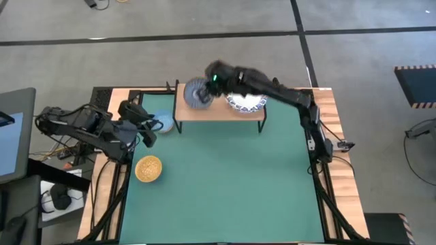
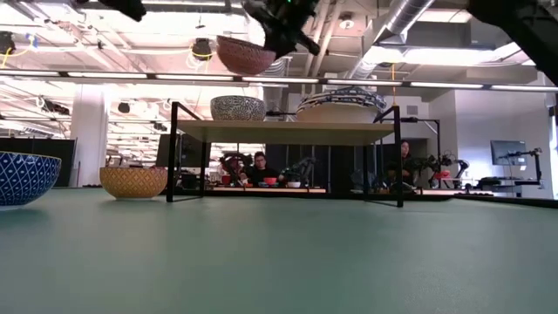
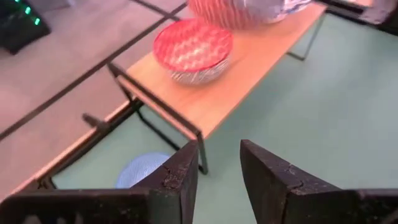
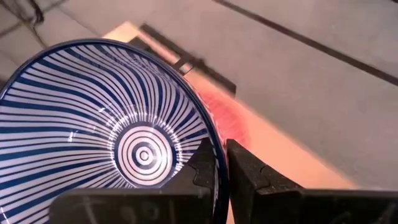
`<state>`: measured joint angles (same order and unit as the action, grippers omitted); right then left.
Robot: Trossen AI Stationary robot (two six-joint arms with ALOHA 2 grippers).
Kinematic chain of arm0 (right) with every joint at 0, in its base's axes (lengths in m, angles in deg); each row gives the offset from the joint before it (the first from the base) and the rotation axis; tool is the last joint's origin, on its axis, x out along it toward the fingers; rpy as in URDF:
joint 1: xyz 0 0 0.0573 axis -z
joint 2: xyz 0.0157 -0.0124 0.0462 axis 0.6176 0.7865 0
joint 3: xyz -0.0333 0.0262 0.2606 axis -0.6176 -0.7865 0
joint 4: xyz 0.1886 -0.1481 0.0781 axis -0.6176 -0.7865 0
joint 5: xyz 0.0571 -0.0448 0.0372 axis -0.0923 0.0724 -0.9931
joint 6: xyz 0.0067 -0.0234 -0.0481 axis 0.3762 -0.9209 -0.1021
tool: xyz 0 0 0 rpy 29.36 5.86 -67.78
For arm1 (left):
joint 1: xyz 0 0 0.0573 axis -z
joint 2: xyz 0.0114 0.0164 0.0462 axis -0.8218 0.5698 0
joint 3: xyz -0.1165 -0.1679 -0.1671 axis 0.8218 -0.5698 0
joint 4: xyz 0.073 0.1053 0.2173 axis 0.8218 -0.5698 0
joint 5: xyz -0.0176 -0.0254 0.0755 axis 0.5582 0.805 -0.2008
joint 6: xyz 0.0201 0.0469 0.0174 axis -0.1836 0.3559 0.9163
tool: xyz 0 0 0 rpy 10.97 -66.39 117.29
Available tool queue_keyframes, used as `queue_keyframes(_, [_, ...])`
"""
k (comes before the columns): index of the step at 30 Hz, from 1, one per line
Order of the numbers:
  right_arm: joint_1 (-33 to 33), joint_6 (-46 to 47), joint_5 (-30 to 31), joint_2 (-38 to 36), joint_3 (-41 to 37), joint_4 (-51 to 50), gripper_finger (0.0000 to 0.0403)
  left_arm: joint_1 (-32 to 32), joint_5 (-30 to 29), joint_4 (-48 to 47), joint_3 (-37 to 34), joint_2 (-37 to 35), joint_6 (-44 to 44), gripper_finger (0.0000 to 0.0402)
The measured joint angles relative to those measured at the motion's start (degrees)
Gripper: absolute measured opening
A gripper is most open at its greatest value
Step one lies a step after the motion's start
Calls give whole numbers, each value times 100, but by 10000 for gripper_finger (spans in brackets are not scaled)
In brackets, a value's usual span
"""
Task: Place and stack bowls onto a shelf
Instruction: Stack the blue patterned bowl on top of the red patterned bowl on the shelf
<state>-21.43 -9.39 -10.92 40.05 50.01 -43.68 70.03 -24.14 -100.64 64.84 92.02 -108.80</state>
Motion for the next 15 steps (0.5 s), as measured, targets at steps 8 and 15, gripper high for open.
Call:
queue_keyframes(8, [750,-282,-1162,247,-44,265,43,-575,394,252,-831,-57,-605,102])
queue_keyframes(15, [840,-756,-1305,432,-66,353,43,-1517,737,332,-1291,-28,-810,102])
